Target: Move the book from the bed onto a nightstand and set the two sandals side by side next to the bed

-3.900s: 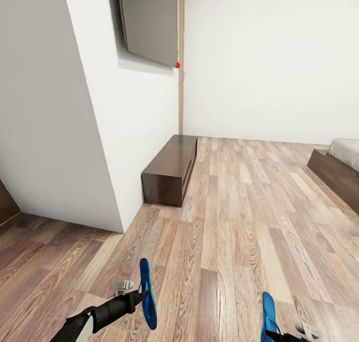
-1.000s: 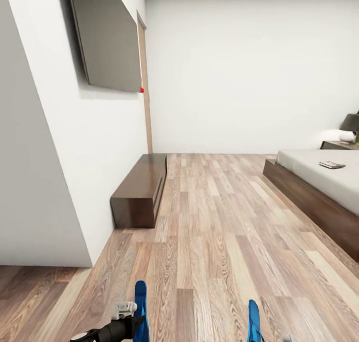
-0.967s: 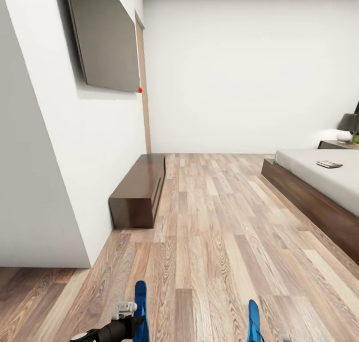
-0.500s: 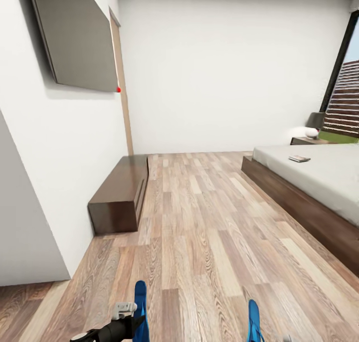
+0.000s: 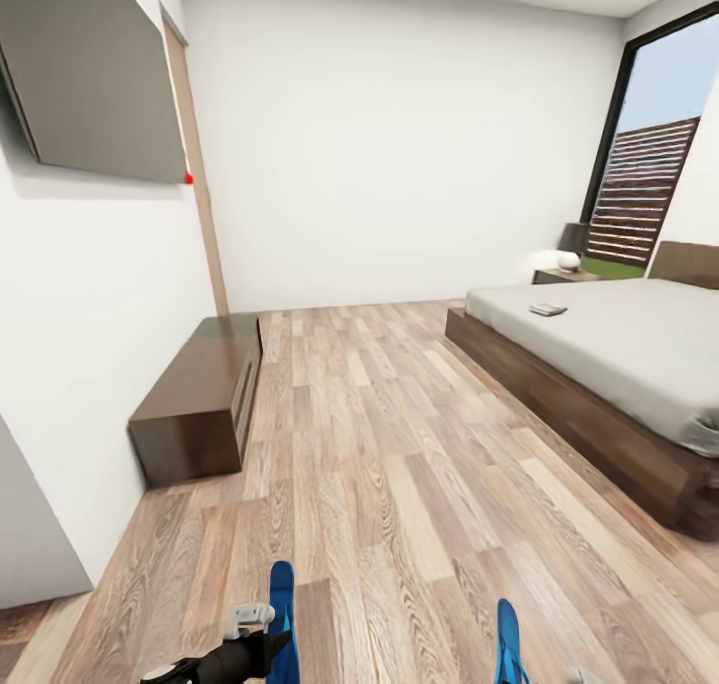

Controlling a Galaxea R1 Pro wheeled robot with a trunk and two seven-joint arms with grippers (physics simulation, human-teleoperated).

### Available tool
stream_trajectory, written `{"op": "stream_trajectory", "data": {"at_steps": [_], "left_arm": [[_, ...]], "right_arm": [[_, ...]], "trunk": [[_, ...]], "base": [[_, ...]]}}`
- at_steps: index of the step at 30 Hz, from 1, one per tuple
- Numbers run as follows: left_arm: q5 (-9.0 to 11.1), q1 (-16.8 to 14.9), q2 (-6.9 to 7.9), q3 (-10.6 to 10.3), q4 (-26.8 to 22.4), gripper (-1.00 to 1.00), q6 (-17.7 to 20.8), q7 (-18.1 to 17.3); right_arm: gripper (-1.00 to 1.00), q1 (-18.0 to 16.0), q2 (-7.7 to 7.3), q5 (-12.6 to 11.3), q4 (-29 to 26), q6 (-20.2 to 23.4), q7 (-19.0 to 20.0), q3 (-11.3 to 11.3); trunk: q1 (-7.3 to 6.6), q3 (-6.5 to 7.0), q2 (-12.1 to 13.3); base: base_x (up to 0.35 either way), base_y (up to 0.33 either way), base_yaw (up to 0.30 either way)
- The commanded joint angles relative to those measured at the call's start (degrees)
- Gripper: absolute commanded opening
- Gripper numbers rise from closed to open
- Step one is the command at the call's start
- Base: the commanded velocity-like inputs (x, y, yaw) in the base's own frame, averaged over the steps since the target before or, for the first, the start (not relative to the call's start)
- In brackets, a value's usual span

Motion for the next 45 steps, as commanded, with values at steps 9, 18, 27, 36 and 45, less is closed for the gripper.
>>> {"op": "stream_trajectory", "data": {"at_steps": [9, 18, 27, 36, 45], "left_arm": [[-0.3, 0.0, -0.01, 0.4, 0.0, -1.0, 0.0, -0.3], [-0.2, 0.0, -0.01, 0.4, 0.1, -1.0, 0.0, -0.3], [-0.4, 0.0, -0.35, 0.4, 1.7, -1.0, -0.1, -0.3], [-0.4, 0.0, -0.37, 0.4, 1.7, -1.0, -0.1, -0.3], [-0.4, 0.0, -0.37, 0.4, 1.7, -1.0, -0.1, -0.3]], "right_arm": [[-1.0, 0.0, 0.01, 0.0, 0.0, 0.6, 0.1, -0.4], [-1.0, 0.0, 0.01, 0.0, 0.0, 0.6, 0.1, -0.4], [-1.0, 0.0, 0.01, 0.0, 0.0, 0.6, 0.1, -0.4], [-1.0, 0.0, 0.01, 0.0, 0.0, 0.6, 0.1, -0.4], [-1.0, 0.0, 0.01, 0.0, 0.0, 0.6, 0.1, -0.4]], "trunk": [[-0.01, -0.06, 0.0], [-0.01, -0.06, 0.0], [-0.01, -0.06, 0.0], [-0.45, 0.3, 0.8], [-1.99, 1.56, 3.6]], "base": [[0.0, 0.0, -0.293], [0.0, 0.0, -0.284], [0.0, 0.0, -0.283], [0.0, 0.0, -0.281], [0.0, 0.0, -0.278]]}}
